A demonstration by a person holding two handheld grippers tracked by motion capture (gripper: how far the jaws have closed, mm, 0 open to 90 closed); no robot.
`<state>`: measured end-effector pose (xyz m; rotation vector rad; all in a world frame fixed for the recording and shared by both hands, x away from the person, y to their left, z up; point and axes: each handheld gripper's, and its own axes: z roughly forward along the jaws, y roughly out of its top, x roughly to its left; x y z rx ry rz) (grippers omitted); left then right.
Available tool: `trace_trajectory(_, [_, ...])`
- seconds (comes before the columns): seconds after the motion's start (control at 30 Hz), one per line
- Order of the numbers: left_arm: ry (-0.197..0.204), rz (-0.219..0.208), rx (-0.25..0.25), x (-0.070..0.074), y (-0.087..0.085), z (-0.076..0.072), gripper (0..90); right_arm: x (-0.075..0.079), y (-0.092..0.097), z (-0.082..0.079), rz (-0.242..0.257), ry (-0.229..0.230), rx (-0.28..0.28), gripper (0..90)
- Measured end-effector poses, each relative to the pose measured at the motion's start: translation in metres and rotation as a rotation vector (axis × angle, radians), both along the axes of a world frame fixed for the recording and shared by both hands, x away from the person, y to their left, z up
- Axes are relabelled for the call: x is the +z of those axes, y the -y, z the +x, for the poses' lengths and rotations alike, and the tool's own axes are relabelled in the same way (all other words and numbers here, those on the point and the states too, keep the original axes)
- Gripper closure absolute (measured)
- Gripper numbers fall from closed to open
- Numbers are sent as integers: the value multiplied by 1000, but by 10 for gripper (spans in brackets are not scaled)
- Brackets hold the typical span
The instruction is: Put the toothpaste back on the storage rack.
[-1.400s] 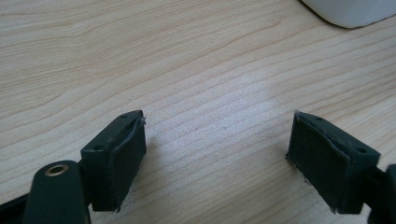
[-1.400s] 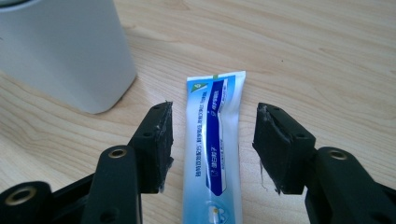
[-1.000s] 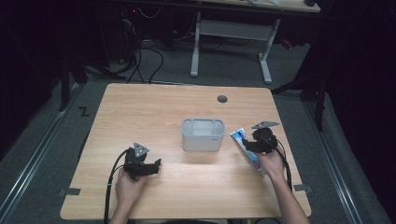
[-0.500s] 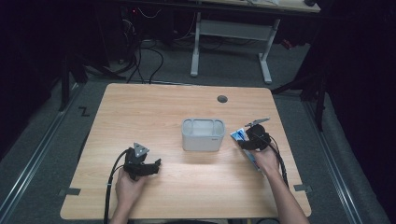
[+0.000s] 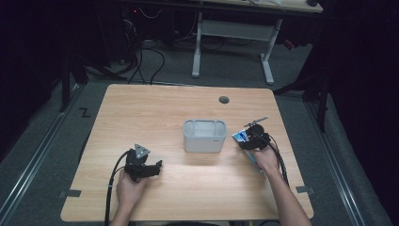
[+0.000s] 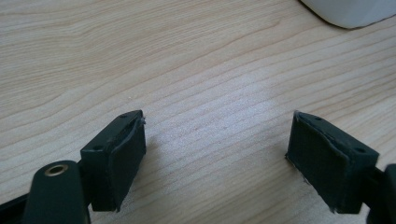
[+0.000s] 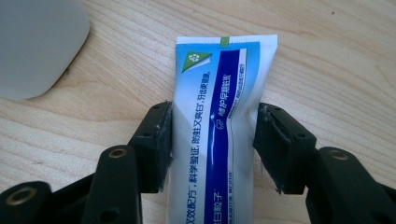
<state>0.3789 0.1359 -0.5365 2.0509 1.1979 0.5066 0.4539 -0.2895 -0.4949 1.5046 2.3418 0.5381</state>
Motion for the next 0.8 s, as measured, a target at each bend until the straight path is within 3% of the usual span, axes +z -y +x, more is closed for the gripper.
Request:
trace_trajectory(0.17, [0, 0, 0, 0, 0, 0, 196, -2, -3, 6, -25, -39, -2, 452])
trace_trajectory(0.33, [0, 0, 0, 0, 0, 0, 196, -5, 3, 10, 32, -76, -26, 456])
trace_trajectory(0.43, [0, -1, 0, 0, 0, 0, 196, -3, 0, 11, -4, -94, -22, 495])
trace_trajectory(0.6, [0, -1, -1, 0, 0, 0, 195, -1, -4, 9, -70, -69, 7, 609])
trace_trajectory(0.8, [0, -1, -1, 0, 0, 0, 195, 2, -3, 6, -73, -55, 25, 705])
